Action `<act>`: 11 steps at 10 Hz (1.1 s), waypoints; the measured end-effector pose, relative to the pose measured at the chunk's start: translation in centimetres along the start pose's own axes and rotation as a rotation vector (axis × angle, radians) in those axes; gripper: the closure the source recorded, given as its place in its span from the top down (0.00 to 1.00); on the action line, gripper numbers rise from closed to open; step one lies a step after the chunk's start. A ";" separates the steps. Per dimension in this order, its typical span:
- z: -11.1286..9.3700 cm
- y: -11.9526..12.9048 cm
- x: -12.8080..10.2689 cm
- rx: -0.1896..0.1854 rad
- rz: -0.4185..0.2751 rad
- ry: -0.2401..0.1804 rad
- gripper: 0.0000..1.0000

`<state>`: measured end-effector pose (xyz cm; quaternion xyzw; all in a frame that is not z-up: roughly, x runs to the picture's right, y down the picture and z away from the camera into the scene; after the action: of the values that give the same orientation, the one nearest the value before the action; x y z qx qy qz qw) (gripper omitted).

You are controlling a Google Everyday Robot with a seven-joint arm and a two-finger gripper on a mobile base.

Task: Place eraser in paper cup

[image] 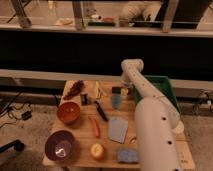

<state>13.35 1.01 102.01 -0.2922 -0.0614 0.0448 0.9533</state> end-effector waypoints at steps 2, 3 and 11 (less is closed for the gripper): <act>0.0 0.0 -0.1 -0.009 -0.002 -0.005 0.43; 0.0 0.0 -0.1 -0.009 -0.004 -0.005 0.36; -1.2 -0.7 -0.5 0.021 -0.004 -0.008 0.06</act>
<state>13.06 -0.27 101.31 -0.2816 -0.0653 0.0446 0.9563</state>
